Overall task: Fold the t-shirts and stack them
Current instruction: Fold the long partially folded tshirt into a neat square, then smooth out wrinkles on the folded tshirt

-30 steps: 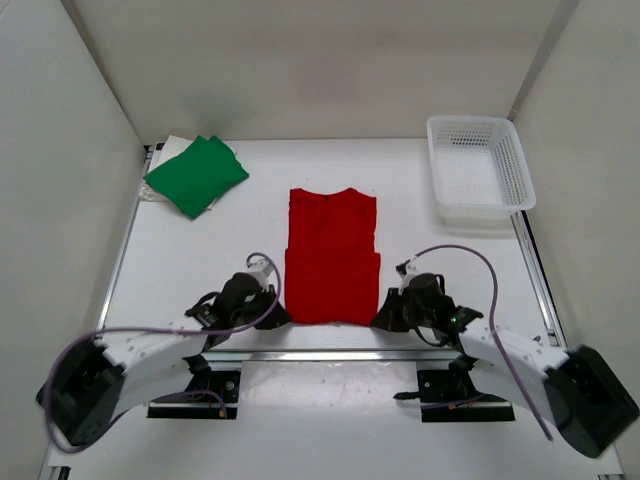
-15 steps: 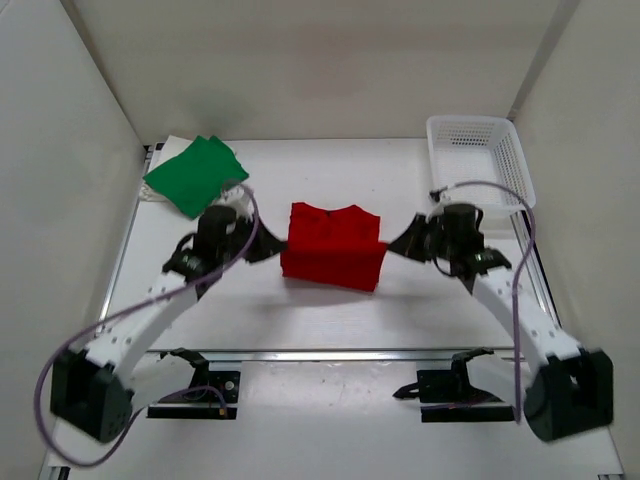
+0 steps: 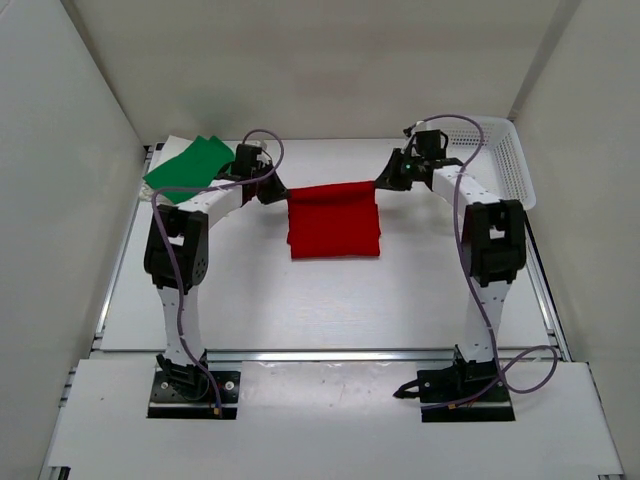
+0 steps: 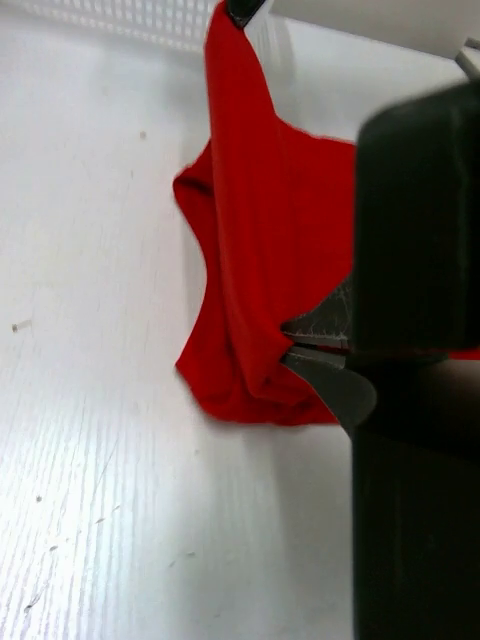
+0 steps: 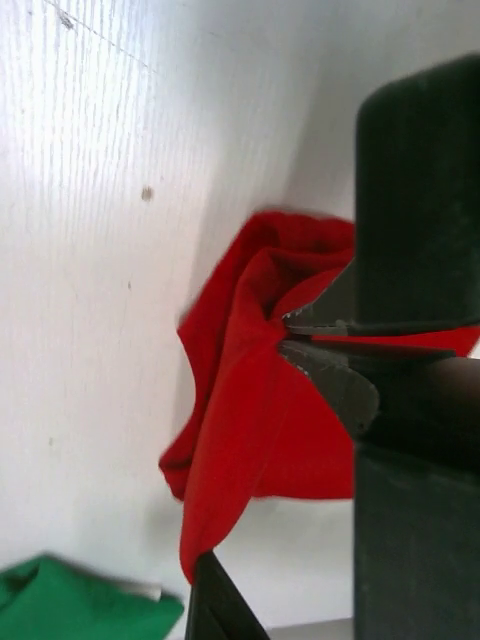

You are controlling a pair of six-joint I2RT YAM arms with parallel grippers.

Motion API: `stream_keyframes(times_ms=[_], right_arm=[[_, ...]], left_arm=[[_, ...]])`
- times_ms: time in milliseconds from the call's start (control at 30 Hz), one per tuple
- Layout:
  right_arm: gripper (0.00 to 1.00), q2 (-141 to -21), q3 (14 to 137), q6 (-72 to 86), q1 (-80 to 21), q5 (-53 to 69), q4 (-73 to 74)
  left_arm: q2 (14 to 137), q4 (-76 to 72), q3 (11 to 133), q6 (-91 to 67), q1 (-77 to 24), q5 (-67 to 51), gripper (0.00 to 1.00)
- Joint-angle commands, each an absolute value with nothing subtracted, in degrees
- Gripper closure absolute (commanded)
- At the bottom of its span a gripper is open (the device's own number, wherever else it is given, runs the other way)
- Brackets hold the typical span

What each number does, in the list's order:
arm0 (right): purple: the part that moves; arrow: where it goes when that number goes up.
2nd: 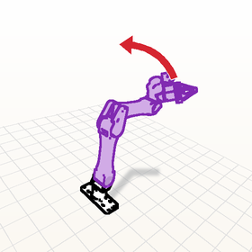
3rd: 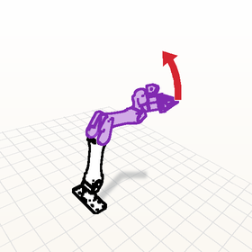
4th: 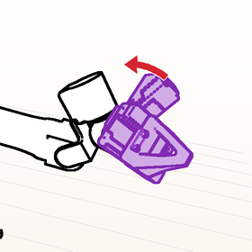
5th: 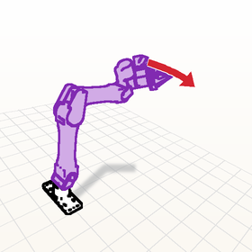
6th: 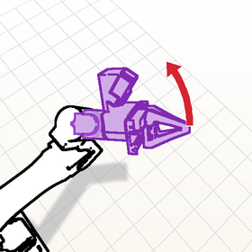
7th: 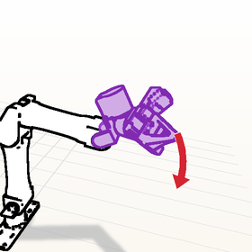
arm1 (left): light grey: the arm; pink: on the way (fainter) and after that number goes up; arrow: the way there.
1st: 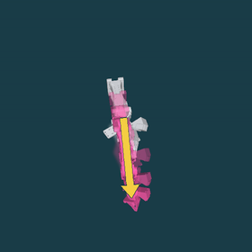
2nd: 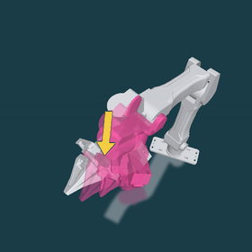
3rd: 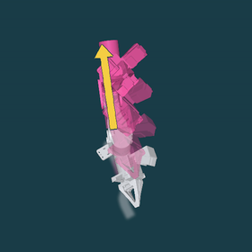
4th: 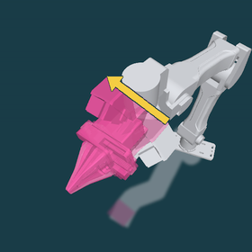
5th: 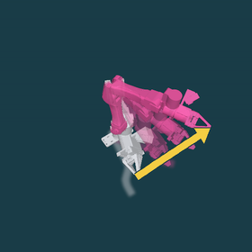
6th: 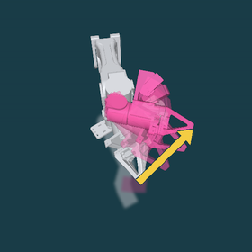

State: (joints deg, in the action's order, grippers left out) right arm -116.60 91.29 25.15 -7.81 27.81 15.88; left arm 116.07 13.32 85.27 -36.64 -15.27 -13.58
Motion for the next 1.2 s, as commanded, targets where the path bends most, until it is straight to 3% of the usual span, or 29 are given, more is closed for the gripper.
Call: stream_keyframes(times_ms=[0,33,100,133,200,267,300,367,467,567,733,967,1167], right_arm=[[1.0,-121.01,98.78,22.32,-7.21,25.93,22.32],[1.0,-122.07,100.36,22.5,-6.95,25.23,22.5],[0.91,-123.22,102.64,23.64,-6.5,25.31,21.8],[0.84,-124.09,104.57,23.29,-6.33,25.14,21.97],[0.75,-125.24,108.69,22.16,-6.59,24.26,25.99],[0.6,-124.64,109.6,21.54,-6.85,23.65,26.63],[0.58,-123.85,109.08,21.62,-7.2,23.03,26.11],[0.57,-119.47,104.69,21.18,-8.7,20.49,23.48],[0.84,-114.27,93.45,21.36,-10.98,20.82,14.7],[1.0,-114.69,87.81,22.5,-13.09,24.78,10.47],[1.0,-118.82,84.38,24.43,-12.05,28.03,5.02],[1.0,-122.96,80.16,25.93,-10.11,29.26,1.58],[1.0,-123.05,79.89,26.28,-10.02,29.79,1.05]], left_arm=[[117.51,15.29,90.17,-35.86,-14.33,-14.15,0.87],[118.81,15.03,90.87,-36.38,-13.89,-14.67,0.84],[119.7,12.41,90.88,-38.05,-12.92,-16.25,0.61],[119.62,11.87,90.7,-39.62,-12.57,-17.04,0.32],[117.53,8.46,89.04,-41.47,-11.34,-16.96,0.26],[114.71,5.19,85.09,-41.75,-11.68,-17.14,0.33],[113.04,4.58,84.47,-41.31,-12.39,-16.36,0.39],[110.84,4.22,82.54,-40.26,-14.06,-16.17,0.41],[109.16,0.62,78.24,-40.25,-18.01,-16.34,0.44],[113.01,-1.94,79.0,-41.4,-20.39,-17.57,0.44],[122.69,-2.1,86.91,-43.23,-19.96,-18.63,0.45],[127.09,-7.29,84.91,-48.25,-14.51,-20.91,0.46],[124.29,-14.49,78.41,-51.94,-11.52,-25.57,0.3]])
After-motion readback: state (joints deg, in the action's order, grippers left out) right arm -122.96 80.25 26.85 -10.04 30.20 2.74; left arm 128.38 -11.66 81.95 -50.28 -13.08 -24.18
